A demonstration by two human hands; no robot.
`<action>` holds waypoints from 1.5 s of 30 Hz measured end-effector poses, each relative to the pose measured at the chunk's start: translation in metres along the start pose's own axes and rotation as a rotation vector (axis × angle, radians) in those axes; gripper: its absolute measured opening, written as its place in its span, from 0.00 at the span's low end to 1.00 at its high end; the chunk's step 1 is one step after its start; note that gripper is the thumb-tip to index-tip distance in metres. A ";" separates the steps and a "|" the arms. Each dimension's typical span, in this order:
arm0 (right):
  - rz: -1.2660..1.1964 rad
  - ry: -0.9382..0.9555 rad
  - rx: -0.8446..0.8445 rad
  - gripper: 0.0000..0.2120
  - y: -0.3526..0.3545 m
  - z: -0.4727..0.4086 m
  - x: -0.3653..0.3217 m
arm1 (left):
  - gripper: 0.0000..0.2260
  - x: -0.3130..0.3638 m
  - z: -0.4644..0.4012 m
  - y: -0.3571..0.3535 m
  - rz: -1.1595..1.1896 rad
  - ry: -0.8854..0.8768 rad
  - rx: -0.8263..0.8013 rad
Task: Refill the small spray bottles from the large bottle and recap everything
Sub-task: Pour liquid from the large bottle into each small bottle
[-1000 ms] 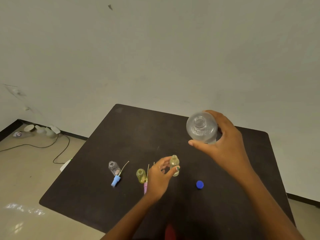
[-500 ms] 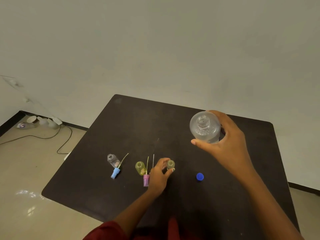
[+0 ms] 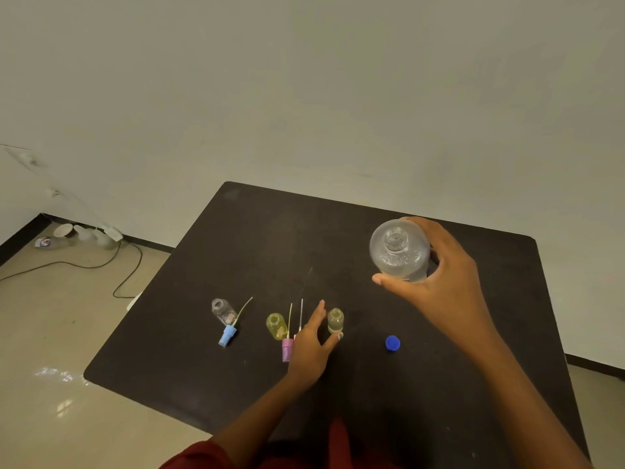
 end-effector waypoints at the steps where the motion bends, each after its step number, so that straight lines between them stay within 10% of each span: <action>1: -0.002 0.001 -0.003 0.35 0.000 0.000 0.000 | 0.31 -0.002 0.004 0.003 -0.014 0.002 0.000; 11: -0.026 0.033 -0.006 0.34 -0.008 0.001 -0.009 | 0.04 -0.049 0.058 0.053 0.095 0.171 0.234; 19: -0.046 0.058 -0.040 0.33 -0.019 0.002 -0.020 | 0.32 -0.070 0.019 0.066 0.102 0.188 0.264; 28: -0.043 0.082 -0.040 0.33 -0.019 0.004 -0.029 | 0.15 -0.060 0.002 0.065 0.082 0.118 0.321; 45: 0.132 0.185 -0.056 0.35 -0.011 -0.020 -0.058 | 0.17 0.136 0.088 0.161 0.220 -0.475 0.361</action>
Point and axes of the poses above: each hand's wrist, its own z-axis away from the middle knuckle, its own y-axis out of the back of the hand, x = y × z, the point moved 2 cm from there along -z, towards the middle knuckle, and after that the axes turned 6 degrees about -z, right-handed, at the moved point
